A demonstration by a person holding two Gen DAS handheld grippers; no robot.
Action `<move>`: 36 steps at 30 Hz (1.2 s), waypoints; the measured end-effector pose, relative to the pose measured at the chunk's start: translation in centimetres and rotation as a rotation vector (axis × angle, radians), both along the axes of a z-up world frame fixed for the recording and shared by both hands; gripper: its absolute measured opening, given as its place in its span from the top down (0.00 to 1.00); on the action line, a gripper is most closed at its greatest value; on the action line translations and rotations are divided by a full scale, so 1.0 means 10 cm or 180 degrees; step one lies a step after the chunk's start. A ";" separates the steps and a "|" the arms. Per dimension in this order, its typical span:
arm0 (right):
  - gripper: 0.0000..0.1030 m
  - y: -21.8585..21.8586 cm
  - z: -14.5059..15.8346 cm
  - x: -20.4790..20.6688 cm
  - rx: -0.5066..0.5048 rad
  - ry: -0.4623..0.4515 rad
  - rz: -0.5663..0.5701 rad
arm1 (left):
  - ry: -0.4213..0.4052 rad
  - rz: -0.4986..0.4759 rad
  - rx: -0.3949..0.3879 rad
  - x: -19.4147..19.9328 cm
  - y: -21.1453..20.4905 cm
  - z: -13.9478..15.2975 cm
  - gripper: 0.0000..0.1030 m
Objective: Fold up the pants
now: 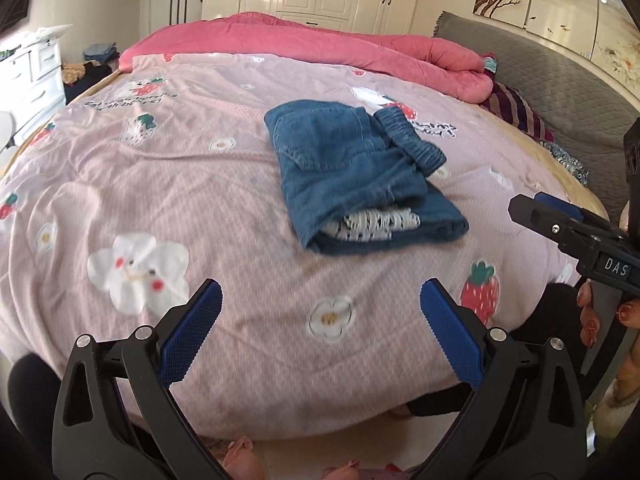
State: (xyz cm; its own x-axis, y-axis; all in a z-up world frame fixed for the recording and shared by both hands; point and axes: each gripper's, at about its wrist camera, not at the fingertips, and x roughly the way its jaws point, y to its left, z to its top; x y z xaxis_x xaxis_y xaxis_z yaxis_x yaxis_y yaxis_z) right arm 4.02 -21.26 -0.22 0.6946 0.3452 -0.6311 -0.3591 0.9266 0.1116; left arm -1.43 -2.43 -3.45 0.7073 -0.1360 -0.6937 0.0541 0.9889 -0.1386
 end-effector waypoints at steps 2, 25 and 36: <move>0.04 0.01 -0.03 -0.04 -0.0029 0.0016 0.0010 | 0.0008 0.0035 -0.0002 -0.06 -0.02 -0.04 0.09; 0.04 -0.04 -0.38 -0.24 -0.0123 0.0076 -0.0082 | 0.0050 0.0098 0.0041 -0.16 -0.16 -0.18 0.09; 0.04 -0.05 -0.39 -0.23 -0.0113 0.0100 -0.0077 | 0.0049 0.0113 0.0055 -0.16 -0.15 -0.17 0.09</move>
